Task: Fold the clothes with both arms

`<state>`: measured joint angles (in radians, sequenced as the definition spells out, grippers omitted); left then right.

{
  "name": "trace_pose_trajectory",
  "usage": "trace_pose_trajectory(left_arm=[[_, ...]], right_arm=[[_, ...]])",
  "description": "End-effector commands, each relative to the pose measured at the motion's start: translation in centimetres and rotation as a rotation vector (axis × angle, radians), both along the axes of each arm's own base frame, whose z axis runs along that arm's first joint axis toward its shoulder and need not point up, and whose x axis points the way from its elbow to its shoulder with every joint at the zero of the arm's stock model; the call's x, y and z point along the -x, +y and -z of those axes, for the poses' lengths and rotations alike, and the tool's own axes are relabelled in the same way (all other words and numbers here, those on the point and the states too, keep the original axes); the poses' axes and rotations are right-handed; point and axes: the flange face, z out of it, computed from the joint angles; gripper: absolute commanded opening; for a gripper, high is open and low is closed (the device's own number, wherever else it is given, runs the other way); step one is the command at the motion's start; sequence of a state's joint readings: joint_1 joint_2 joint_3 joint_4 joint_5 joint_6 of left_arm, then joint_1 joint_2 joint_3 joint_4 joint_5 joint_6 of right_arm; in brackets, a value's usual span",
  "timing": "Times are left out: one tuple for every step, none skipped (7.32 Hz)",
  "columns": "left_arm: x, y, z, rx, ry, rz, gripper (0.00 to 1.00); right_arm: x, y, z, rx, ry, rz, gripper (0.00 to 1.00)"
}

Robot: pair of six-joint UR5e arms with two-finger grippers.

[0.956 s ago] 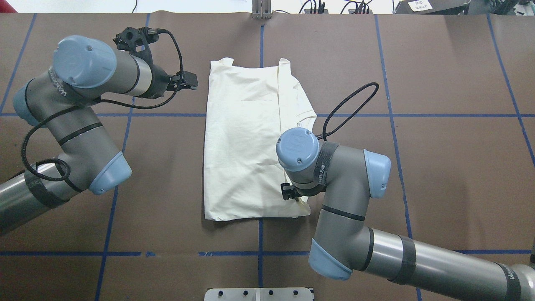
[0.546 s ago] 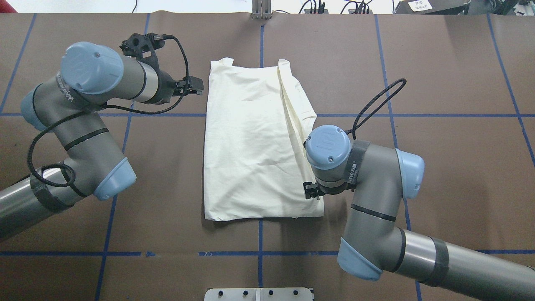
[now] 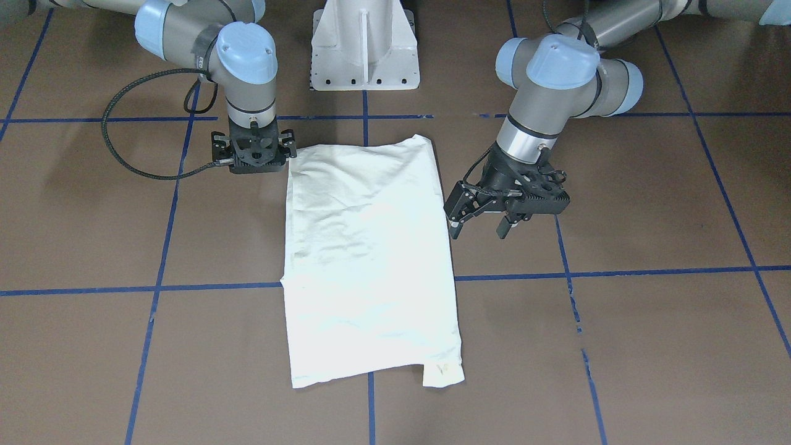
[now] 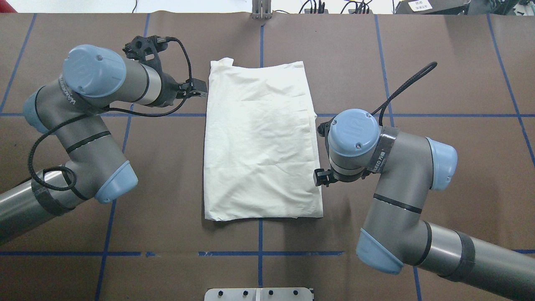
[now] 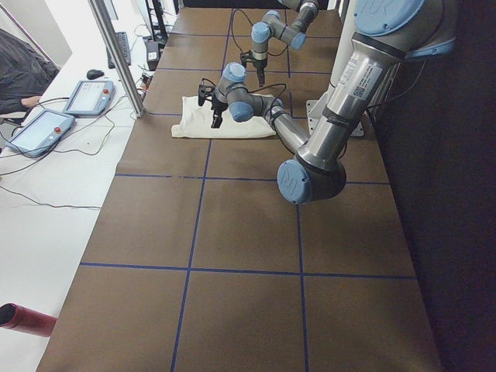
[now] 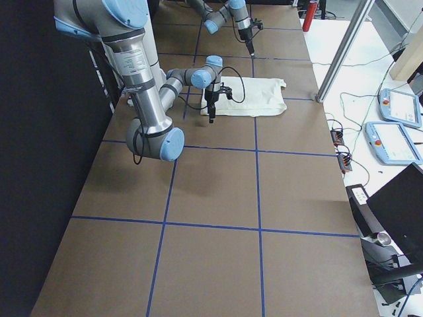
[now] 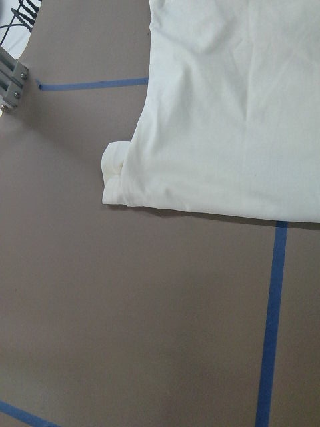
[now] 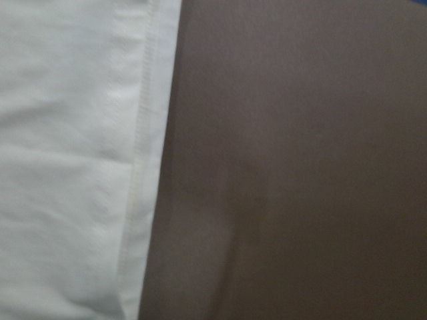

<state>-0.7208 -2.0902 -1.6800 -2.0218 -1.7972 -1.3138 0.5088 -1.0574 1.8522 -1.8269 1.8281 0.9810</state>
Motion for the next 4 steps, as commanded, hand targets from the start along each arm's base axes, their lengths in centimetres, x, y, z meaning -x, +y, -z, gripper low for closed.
trace_pose_trajectory(left_arm=[[-0.4,0.3,-0.6,0.003,-0.008,-0.01,1.0],[-0.2,0.9,-2.0,0.024,-0.015,-0.01,1.0],[0.5,3.6,-3.4,0.15,0.076,-0.032,1.0],[0.0,8.0,-4.5,0.243,0.202,-0.056,1.0]], right_arm=[[1.0,-3.4,3.3,-0.044,-0.083,-0.044,1.0],[1.0,-3.2,4.0,-0.046,-0.163,-0.033,1.0],[0.7,-2.8,4.8,-0.023,-0.249,-0.041,1.0],[0.4,-2.4,4.5,-0.009,-0.315,-0.069,1.0]])
